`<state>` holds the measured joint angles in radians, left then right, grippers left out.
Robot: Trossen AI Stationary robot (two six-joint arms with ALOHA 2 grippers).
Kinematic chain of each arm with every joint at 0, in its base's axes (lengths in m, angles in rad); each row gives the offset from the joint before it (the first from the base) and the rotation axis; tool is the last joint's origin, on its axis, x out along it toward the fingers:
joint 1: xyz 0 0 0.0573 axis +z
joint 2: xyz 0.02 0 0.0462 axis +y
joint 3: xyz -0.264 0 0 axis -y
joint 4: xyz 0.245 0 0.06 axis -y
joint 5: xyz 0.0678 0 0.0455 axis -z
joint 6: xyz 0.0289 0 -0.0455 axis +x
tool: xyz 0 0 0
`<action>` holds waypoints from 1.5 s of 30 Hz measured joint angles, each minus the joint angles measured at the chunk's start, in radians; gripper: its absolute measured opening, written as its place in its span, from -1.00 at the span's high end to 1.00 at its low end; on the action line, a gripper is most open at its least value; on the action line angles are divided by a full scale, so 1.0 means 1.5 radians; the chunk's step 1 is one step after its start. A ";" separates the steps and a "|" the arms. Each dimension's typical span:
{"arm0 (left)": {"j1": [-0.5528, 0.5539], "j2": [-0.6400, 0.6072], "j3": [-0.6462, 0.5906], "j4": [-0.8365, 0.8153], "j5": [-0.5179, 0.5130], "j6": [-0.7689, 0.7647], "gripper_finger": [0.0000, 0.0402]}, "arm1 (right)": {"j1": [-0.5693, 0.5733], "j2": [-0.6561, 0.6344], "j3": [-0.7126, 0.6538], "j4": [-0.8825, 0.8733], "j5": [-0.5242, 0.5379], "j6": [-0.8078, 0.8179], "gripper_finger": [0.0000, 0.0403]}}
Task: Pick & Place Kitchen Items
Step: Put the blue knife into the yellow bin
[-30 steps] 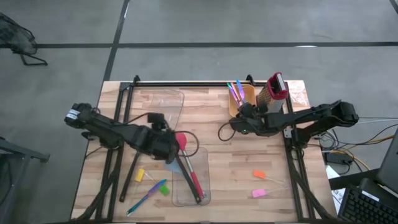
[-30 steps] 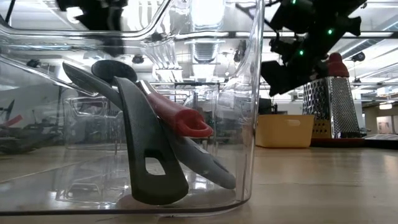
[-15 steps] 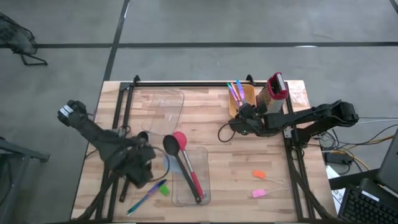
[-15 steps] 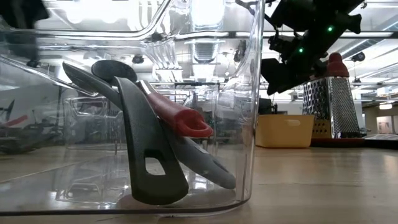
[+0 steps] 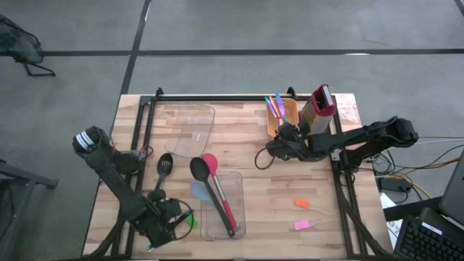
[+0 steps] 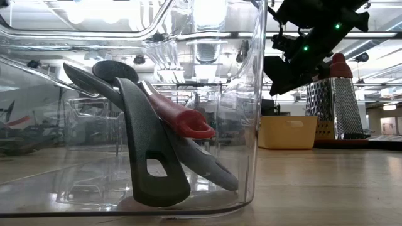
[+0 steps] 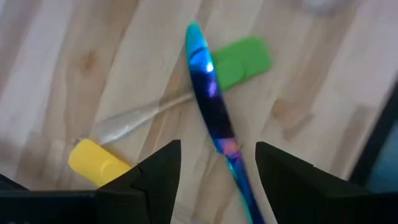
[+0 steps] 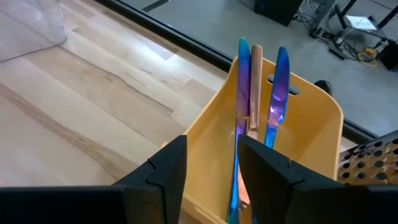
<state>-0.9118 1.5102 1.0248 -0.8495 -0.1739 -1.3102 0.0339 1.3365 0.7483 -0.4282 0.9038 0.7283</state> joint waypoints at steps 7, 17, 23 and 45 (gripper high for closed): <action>-0.018 0.072 0.001 0.016 0.036 -0.024 -0.06 | 0.007 0.001 0.000 0.000 0.000 0.011 0.39; -0.033 0.118 0.001 0.045 0.037 -0.042 -0.06 | 0.024 0.001 0.000 0.002 0.001 0.019 0.50; -0.045 0.126 0.001 0.050 0.037 -0.058 -0.06 | 0.024 0.001 0.000 0.008 0.003 0.017 0.58; -0.052 0.147 -0.013 0.097 0.053 -0.046 0.14 | 0.024 0.002 0.000 0.016 0.008 0.007 0.71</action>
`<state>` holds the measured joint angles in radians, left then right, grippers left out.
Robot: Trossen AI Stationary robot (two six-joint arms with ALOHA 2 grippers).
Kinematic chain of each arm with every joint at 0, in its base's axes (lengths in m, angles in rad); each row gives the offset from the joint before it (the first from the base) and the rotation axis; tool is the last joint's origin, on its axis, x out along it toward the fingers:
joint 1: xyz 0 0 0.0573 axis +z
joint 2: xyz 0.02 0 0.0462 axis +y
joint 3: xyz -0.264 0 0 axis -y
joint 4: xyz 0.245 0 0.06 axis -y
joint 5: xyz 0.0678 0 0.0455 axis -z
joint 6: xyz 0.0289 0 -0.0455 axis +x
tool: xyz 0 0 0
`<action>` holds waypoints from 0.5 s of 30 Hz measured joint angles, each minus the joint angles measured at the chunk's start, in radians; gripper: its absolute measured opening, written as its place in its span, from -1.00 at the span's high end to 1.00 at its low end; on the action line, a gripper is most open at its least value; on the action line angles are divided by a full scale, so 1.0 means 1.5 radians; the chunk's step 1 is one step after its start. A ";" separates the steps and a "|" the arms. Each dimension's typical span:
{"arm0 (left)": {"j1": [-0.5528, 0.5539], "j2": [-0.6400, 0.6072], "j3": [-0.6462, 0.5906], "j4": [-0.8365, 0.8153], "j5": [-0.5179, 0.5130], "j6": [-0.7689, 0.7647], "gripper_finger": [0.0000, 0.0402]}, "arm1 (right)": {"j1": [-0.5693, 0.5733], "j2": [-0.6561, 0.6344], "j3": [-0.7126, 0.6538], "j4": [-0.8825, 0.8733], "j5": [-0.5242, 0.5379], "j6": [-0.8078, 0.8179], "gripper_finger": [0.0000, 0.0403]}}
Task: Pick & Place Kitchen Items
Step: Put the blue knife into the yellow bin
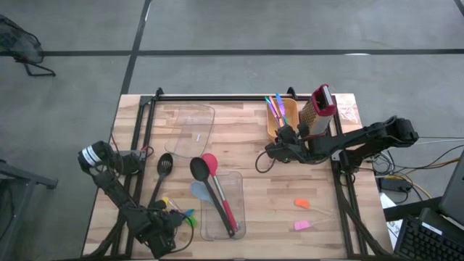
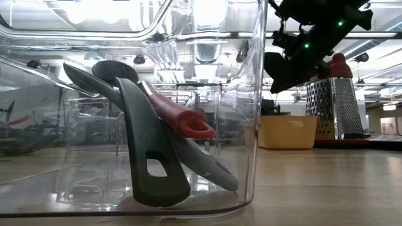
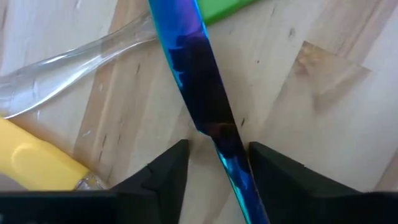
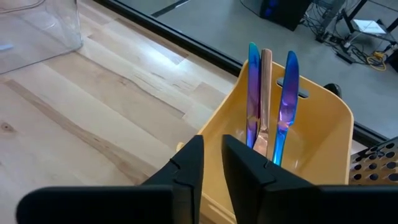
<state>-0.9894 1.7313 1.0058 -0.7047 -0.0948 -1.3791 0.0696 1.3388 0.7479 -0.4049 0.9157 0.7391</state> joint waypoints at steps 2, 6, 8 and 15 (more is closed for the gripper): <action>0.000 0.000 -0.002 -0.002 0.000 0.006 0.28 | 0.000 0.000 0.000 0.000 0.000 0.000 0.68; 0.000 0.000 -0.008 0.001 -0.003 0.011 0.60 | 0.000 0.000 0.000 0.000 0.000 0.000 0.61; 0.000 0.000 -0.008 0.002 -0.003 0.019 0.72 | 0.000 0.000 0.000 0.000 0.000 0.000 0.58; 0.000 -0.001 -0.006 0.008 -0.003 0.044 0.78 | 0.000 0.000 0.000 0.001 0.001 0.000 0.51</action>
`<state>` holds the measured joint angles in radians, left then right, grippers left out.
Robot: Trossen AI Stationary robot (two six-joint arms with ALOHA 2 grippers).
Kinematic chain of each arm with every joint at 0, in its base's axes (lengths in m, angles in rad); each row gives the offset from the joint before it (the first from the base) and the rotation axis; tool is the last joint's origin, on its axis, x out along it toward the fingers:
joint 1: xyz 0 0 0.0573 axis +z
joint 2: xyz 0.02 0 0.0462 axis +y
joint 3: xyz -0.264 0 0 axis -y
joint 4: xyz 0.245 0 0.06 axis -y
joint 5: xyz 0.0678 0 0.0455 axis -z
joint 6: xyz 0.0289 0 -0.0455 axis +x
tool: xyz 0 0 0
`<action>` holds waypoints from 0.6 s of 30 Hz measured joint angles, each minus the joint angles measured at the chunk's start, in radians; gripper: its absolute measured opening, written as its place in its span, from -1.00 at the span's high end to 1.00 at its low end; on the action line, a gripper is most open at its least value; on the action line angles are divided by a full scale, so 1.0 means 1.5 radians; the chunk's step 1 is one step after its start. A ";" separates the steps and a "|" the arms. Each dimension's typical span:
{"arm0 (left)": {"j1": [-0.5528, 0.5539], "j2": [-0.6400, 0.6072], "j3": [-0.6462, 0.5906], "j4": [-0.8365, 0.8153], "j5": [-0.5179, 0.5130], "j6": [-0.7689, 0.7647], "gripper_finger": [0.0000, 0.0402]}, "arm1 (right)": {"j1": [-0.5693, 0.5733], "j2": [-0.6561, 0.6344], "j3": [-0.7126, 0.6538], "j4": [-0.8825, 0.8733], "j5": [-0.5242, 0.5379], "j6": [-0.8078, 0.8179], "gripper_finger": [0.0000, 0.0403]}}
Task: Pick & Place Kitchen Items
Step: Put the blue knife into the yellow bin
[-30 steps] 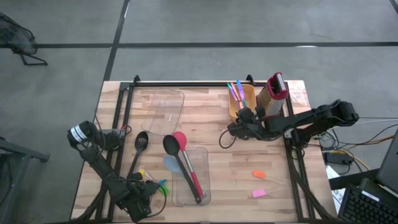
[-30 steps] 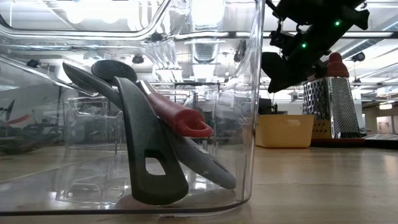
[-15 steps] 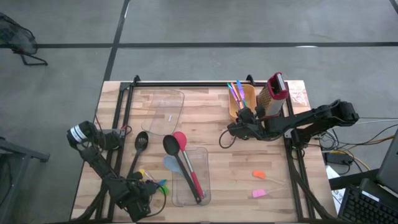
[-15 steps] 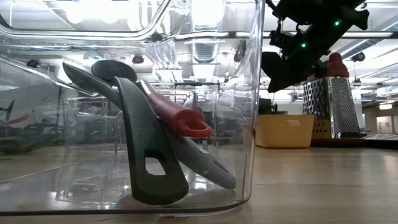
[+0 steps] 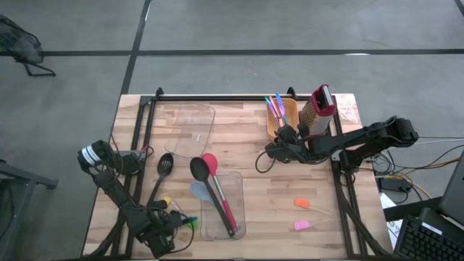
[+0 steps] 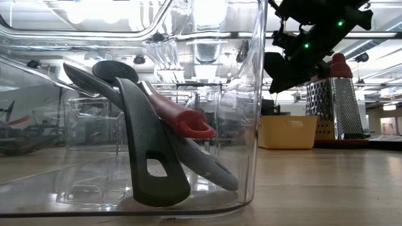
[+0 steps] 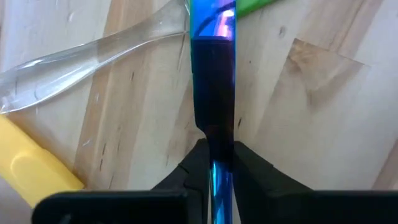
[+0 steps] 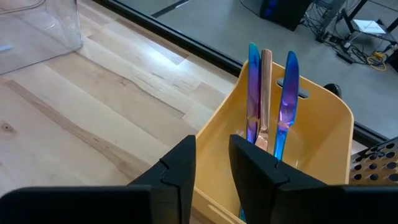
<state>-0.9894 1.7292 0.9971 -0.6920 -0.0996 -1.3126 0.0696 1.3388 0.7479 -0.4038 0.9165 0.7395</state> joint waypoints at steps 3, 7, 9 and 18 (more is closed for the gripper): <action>0.000 -0.010 0.000 -0.003 -0.006 0.001 0.78 | 0.000 0.000 0.000 0.000 0.000 0.000 0.49; 0.000 -0.035 -0.001 -0.014 -0.012 0.010 0.76 | 0.000 0.000 0.000 0.000 0.000 0.000 0.47; 0.000 -0.055 0.003 -0.010 -0.017 0.017 0.76 | 0.000 0.000 0.000 0.000 0.000 0.000 0.47; -0.001 -0.124 0.012 -0.012 -0.010 0.036 0.76 | 0.000 0.000 0.000 0.000 0.000 0.000 0.60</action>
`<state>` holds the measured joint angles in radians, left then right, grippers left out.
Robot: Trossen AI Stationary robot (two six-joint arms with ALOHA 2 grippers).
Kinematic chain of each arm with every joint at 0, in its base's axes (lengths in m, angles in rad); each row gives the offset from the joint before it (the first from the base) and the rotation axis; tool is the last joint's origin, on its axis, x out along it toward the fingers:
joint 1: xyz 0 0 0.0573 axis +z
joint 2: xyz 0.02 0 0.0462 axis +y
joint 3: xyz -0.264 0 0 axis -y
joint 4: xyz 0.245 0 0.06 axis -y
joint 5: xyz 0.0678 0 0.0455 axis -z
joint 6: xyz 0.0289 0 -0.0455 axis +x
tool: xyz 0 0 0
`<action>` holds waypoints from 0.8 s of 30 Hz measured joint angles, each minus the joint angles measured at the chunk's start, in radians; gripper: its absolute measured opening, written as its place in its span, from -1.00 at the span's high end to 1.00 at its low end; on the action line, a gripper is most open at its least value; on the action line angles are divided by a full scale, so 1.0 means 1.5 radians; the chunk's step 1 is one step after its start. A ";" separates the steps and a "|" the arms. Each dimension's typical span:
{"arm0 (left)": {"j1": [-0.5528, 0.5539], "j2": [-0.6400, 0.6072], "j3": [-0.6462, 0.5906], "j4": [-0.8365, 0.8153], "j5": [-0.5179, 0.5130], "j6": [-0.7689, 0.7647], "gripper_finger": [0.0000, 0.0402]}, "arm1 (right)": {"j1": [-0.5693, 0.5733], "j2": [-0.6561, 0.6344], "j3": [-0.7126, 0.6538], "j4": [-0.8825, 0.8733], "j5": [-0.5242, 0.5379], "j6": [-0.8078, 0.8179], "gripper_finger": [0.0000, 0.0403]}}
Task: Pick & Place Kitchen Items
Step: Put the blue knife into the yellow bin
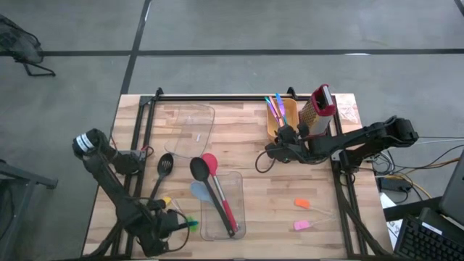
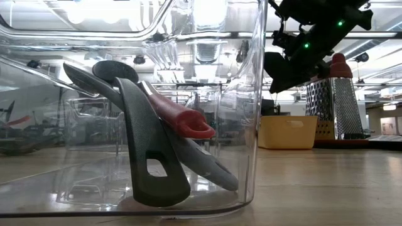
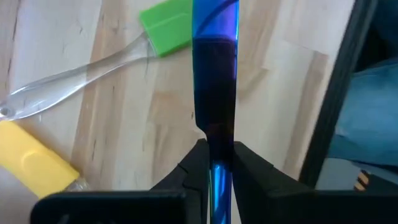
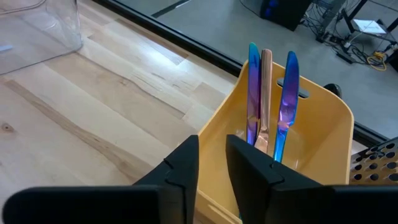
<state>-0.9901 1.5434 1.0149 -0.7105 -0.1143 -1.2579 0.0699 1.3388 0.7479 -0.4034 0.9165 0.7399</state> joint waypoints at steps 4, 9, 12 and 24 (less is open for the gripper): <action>0.000 -0.036 0.004 0.001 0.001 0.000 0.76 | 0.000 0.000 0.000 0.000 -0.002 -0.002 0.67; -0.001 -0.083 0.003 -0.005 0.023 -0.001 0.75 | 0.000 0.000 0.000 0.000 -0.006 -0.007 0.73; -0.001 -0.112 0.002 -0.005 0.023 0.001 0.75 | 0.001 -0.001 0.000 0.000 -0.015 -0.009 0.76; 0.010 -0.179 0.000 0.012 -0.178 0.136 0.75 | 0.052 -0.001 0.000 0.192 -0.128 -0.261 0.70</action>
<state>-0.9751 1.2748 1.0149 -0.6920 -0.3819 -1.0541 0.1473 1.3369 0.7479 -0.1153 0.7245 0.3478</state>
